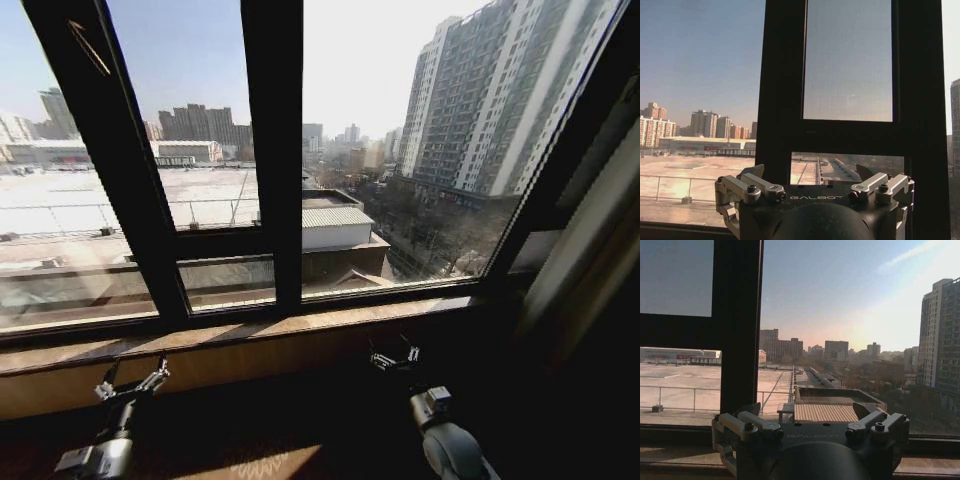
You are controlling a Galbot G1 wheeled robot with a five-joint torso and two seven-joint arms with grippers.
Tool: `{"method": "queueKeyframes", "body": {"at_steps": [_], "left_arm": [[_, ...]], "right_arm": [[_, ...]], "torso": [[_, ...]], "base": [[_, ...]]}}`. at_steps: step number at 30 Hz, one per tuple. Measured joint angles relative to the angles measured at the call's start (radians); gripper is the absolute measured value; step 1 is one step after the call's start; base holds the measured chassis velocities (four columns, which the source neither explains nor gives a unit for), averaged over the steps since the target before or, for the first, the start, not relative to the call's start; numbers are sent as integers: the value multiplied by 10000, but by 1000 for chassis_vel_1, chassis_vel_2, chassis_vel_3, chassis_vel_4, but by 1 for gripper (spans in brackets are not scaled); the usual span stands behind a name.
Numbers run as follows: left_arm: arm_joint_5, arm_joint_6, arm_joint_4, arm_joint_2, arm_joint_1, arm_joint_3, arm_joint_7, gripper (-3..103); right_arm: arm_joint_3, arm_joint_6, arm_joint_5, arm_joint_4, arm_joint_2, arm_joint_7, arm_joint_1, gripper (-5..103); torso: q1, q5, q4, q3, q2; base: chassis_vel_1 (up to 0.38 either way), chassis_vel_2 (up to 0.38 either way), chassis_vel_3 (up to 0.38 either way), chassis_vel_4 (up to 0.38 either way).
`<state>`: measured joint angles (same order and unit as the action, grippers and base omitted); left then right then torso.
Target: Open the curtains by pulling them apart, changing their state from closed to fully open.
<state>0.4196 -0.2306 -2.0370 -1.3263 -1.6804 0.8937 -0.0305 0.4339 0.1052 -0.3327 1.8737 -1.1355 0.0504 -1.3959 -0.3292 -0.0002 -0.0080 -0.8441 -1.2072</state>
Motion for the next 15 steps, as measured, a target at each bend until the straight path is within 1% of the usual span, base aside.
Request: {"method": "queueKeyframes", "body": {"at_steps": [6, 11, 15], "left_arm": [[0, 0, 1, 0, -1, -3, -1, 100], [0, 0, 0, 0, 2, -4, -1, 100], [0, 0, 0, 0, 4, -5, 0, 100]], "right_arm": [[0, 0, 0, 0, 0, 0, -1, 100], [0, 0, 0, 0, 0, 0, 2, 100], [1, 0, 0, 0, 0, -1, 3, 100]], "torso": [[4, 0, -2, 0, -2], [-6, -2, 1, -4, 3], [-9, 0, 0, -5, 4]], "base": [[166, -406, -166, 385], [77, -400, -52, 397], [11, -429, -28, 466]]}}
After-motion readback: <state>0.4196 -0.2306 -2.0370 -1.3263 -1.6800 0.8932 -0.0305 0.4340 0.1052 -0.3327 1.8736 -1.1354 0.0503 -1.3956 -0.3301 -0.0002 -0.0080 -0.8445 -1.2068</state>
